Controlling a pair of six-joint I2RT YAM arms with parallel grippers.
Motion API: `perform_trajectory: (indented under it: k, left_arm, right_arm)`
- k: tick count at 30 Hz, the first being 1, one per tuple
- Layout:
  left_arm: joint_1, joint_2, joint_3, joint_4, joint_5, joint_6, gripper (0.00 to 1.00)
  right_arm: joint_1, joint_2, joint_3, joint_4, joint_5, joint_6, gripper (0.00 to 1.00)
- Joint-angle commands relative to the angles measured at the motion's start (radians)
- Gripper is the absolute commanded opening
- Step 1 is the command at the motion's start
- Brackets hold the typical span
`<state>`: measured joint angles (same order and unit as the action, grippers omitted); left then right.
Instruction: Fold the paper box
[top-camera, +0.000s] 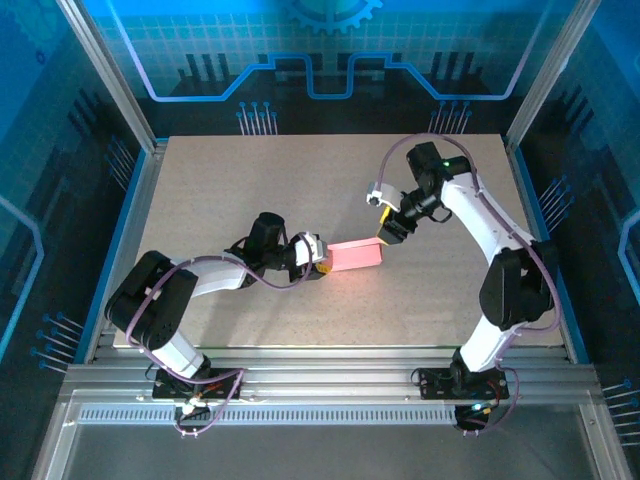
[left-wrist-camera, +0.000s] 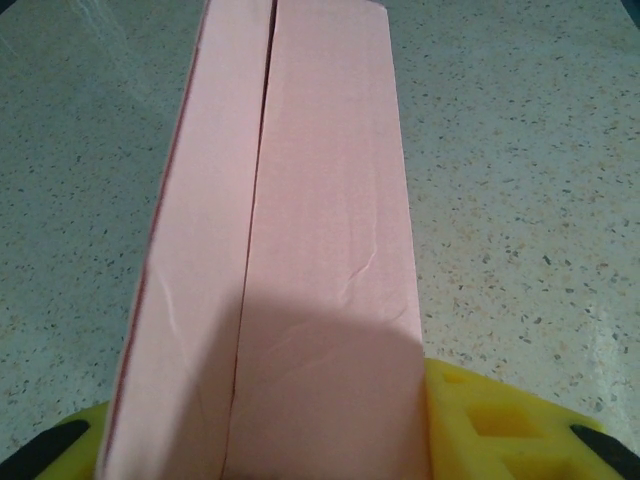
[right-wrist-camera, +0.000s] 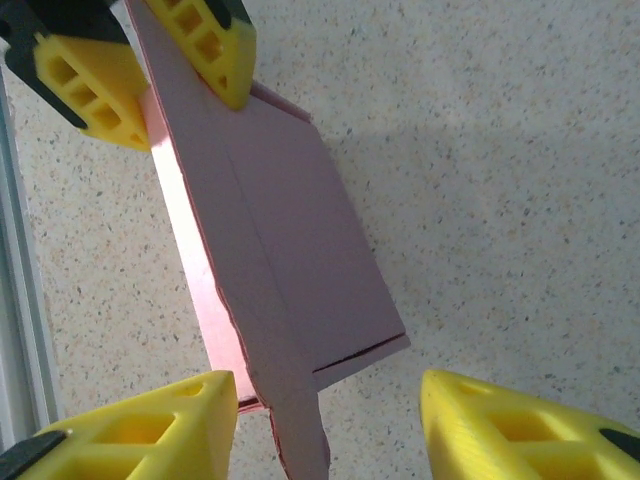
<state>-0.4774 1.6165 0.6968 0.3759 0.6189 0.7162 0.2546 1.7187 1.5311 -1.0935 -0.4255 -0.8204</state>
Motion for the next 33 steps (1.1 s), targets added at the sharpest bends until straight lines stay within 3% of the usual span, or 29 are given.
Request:
perform_trajectory:
  k: [1,4,10,20,33]
  left_arm:
    - [0.009,-0.005,0.033,-0.059,0.061,0.030,0.24]
    - [0.010,0.008,0.048,-0.075,0.064,0.028,0.24]
    - [0.021,0.020,0.083,-0.118,0.076,0.009,0.24]
    - [0.023,0.052,0.134,-0.171,0.052,-0.060,0.23]
    - [0.007,0.064,0.131,-0.131,-0.015,-0.084,0.24]
  right_arm:
    - [0.012,0.027,0.032,-0.073,0.009,-0.017,0.49]
    - [0.013,0.040,0.044,-0.095,-0.006,-0.016,0.45]
    - [0.017,0.050,0.041,-0.092,0.004,-0.009,0.26]
    - [0.065,0.030,0.002,-0.012,0.100,0.093,0.00]
    - [0.143,0.019,0.017,0.060,0.378,0.607,0.00]
